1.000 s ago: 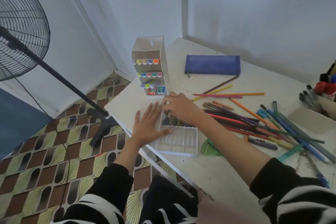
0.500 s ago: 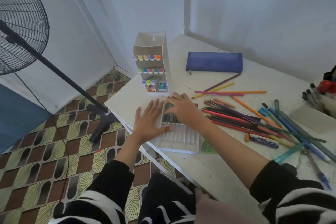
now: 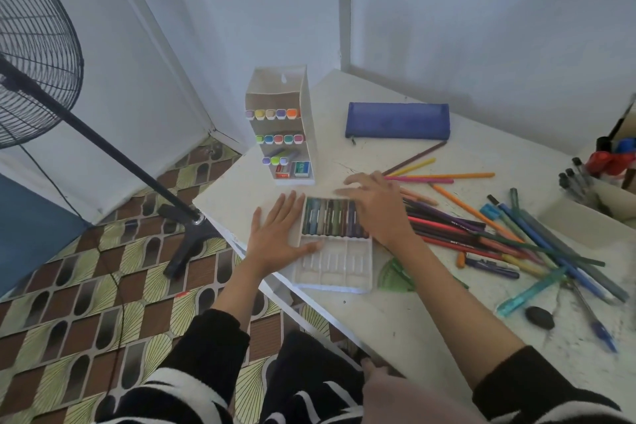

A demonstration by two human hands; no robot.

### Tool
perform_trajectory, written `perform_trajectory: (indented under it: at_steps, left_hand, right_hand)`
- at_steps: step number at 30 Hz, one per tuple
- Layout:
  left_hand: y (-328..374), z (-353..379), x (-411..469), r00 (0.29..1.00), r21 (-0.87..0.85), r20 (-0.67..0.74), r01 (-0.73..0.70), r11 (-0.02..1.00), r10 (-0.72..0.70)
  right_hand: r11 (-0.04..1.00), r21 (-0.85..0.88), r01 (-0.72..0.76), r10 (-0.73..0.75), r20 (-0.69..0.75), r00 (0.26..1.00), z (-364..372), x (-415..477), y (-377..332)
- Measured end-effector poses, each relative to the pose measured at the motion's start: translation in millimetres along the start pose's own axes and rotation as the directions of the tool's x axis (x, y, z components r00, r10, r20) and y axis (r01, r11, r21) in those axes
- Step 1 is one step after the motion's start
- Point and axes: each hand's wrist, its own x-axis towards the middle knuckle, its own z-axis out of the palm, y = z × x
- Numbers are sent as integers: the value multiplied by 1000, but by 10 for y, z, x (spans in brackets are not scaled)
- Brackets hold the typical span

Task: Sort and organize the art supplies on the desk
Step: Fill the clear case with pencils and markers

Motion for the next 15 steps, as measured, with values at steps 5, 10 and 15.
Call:
perform_trajectory:
  at_steps: [5, 10, 15]
  left_hand:
    - [11, -12, -6, 1000, 15, 9, 3, 1000, -3]
    - [18, -21, -13, 1000, 11, 17, 3, 1000, -3]
    - [3, -12, -2, 1000, 6, 18, 0, 1000, 0]
  right_hand:
    - [796, 19, -605, 603, -121, 789, -289, -235, 479]
    - [719, -73, -691, 692, -3, 722, -382, -419, 713]
    - [685, -79, -724, 727, 17, 686, -409, -372, 705]
